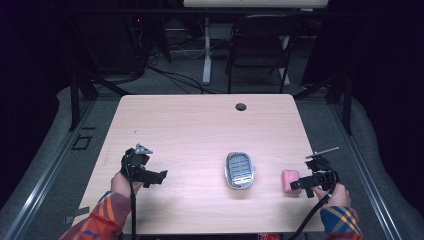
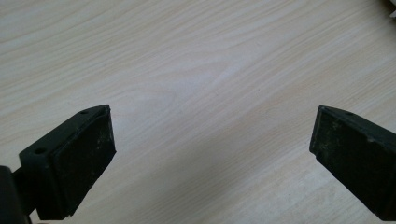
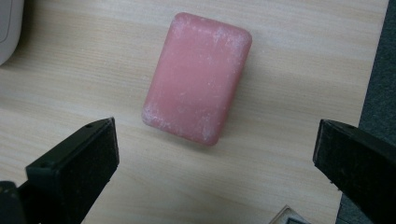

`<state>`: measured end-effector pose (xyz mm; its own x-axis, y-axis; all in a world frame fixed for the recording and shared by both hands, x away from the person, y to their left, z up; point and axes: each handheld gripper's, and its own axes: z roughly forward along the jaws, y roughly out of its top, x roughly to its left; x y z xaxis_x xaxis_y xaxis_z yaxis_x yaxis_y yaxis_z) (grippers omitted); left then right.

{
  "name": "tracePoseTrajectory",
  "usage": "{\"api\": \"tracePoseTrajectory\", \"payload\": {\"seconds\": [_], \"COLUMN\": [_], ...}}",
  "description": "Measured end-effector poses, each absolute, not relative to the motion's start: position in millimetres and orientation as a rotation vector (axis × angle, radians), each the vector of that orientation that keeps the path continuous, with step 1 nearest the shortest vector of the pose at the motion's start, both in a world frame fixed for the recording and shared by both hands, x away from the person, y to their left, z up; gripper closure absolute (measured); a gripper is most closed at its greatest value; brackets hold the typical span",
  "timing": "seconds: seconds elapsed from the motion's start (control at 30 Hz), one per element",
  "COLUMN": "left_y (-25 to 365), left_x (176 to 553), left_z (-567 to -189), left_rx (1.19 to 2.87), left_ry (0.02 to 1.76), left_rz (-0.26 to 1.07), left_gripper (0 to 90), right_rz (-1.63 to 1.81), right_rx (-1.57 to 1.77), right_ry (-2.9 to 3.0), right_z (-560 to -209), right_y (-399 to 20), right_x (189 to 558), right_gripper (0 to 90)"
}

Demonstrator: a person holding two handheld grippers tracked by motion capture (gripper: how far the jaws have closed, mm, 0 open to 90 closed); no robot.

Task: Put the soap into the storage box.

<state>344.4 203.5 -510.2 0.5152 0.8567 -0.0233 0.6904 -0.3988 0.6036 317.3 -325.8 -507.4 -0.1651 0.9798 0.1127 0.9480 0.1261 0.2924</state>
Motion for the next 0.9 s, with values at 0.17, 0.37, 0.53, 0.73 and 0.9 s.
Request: {"api": "tracePoseTrajectory", "payload": {"seconds": [0.17,0.37,0.53,0.73,0.9], "left_y": [201,203,203,202,200], "left_x": [344,346,346,347,349], "left_z": [-510,-513,-513,-514,-515], "left_rx": [2.217,2.222,2.227,2.229,2.248], "left_ry": [1.25,1.271,1.265,1.268,1.251], "left_rz": [0.407,0.404,0.392,0.386,0.373], "left_gripper": [0.1,0.1,0.1,0.1,0.1], "right_rz": [0.442,0.401,0.37,0.349,0.338], "right_rx": [1.979,2.025,2.068,2.094,2.094], "right_ry": [2.279,2.274,2.282,2.317,2.338], "right_z": [-507,-508,-515,-517,-521], "right_y": [-326,-321,-316,-317,-309], "right_x": [322,333,341,345,351], "right_gripper": [0.0,0.0,0.0,0.0,0.0]}}
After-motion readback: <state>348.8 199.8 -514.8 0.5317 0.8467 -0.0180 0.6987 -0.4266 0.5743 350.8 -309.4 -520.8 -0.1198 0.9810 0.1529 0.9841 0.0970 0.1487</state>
